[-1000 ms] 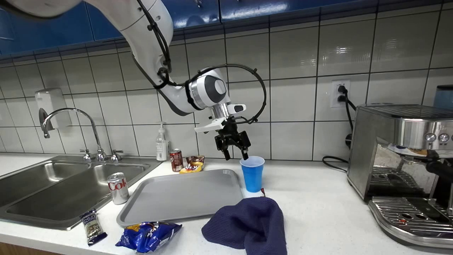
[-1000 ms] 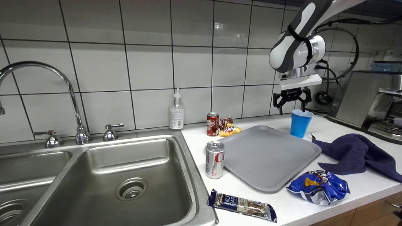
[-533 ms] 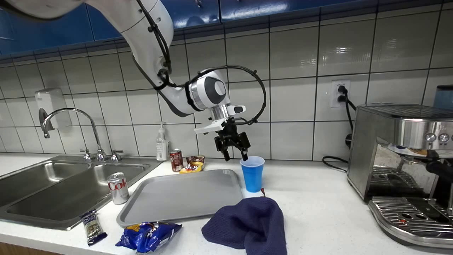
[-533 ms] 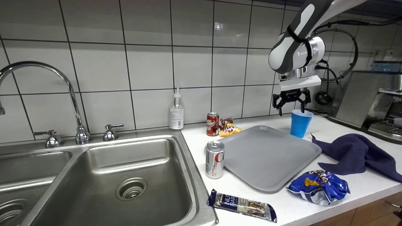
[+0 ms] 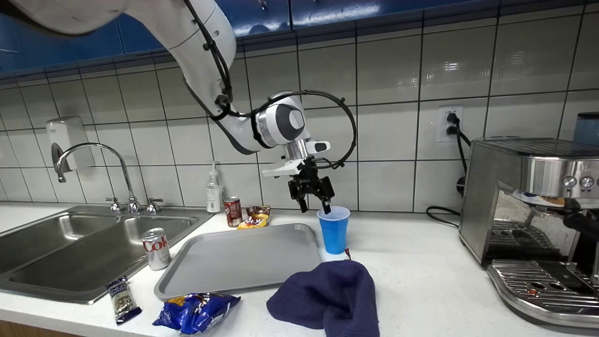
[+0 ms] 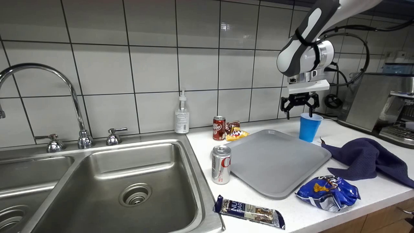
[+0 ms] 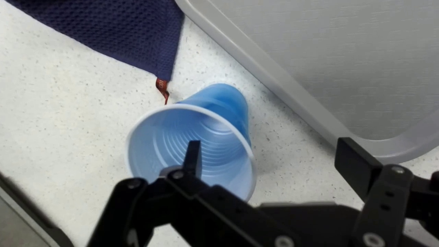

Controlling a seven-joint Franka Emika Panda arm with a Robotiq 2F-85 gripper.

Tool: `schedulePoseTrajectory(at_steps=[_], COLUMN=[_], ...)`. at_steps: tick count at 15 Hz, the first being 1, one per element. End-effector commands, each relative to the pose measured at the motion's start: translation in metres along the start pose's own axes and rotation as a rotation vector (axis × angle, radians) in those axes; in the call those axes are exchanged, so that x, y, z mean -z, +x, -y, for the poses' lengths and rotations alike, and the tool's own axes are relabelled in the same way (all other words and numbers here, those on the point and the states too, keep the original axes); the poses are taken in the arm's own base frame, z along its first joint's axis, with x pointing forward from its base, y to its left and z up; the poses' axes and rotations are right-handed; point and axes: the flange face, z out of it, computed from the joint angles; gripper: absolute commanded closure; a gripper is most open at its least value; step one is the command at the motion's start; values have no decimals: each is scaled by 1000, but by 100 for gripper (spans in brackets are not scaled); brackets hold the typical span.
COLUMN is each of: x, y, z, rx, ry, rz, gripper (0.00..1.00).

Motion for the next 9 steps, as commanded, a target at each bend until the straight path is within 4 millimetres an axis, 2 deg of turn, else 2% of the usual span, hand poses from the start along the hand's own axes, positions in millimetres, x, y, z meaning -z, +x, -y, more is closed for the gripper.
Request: schedulePoseTrajectory(at_steps=[1, 5, 7, 9], x=[-5, -10, -12, -14], y=[18, 27, 29, 31], z=[-3, -5, -5, -4], rx=[-3, -13, -14, -15], ry=[39, 44, 46, 43], rz=[-8, -10, -15, -18], gripper=[0, 0, 26, 42])
